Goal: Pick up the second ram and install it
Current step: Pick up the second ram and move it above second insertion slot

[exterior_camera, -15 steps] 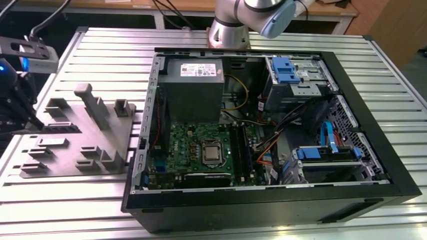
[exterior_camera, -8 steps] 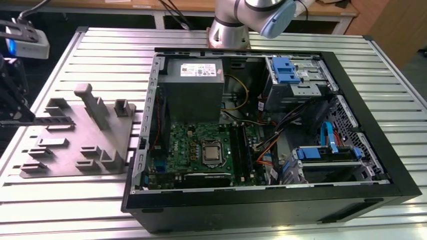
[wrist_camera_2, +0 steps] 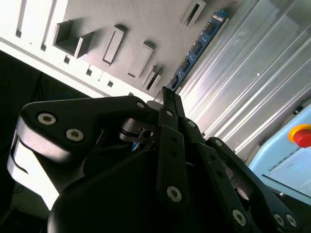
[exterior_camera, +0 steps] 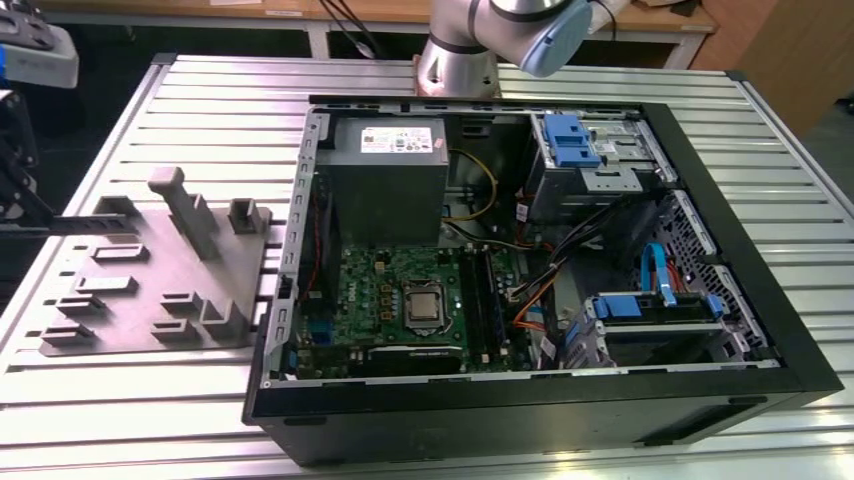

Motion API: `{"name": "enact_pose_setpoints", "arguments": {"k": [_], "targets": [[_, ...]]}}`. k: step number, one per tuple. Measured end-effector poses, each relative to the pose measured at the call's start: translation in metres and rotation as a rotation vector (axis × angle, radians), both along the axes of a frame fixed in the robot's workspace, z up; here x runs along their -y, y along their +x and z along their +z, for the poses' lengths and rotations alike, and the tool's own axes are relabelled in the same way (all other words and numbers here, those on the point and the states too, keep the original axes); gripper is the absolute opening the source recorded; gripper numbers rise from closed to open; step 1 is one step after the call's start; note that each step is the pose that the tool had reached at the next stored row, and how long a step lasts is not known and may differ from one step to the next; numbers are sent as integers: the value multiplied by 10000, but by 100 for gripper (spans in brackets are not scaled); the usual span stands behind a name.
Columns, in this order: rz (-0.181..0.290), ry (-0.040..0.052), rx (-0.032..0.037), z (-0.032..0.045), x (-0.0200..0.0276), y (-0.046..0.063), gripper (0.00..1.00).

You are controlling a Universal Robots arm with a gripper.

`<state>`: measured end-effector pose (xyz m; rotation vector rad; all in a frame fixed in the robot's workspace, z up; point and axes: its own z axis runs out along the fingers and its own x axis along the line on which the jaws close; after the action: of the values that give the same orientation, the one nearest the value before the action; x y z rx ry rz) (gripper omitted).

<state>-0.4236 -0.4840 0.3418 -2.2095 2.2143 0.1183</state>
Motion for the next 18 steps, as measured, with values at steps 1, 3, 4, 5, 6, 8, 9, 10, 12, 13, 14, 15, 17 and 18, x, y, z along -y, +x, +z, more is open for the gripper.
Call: {"name": "enact_pose_setpoints", "arguments": {"k": [1,3,4,5,6,8,9,10,12,13,14,15,17,18], "targets": [[0,1,1,23,0,0,12],[0,3,1,71,0,0,12],[0,4,1,98,0,0,12],[0,5,0,122,0,0,12],[0,8,1,145,0,0,12],[0,8,0,191,-1,0,12],[-1,9,2,213,-1,0,12],[0,10,4,237,-1,0,12],[1,9,3,298,-2,0,12],[1,8,3,332,-2,0,12],[0,9,4,366,-3,0,12],[0,9,5,403,-3,0,12],[0,9,4,475,-4,0,12],[0,9,4,510,-4,0,12]]}}
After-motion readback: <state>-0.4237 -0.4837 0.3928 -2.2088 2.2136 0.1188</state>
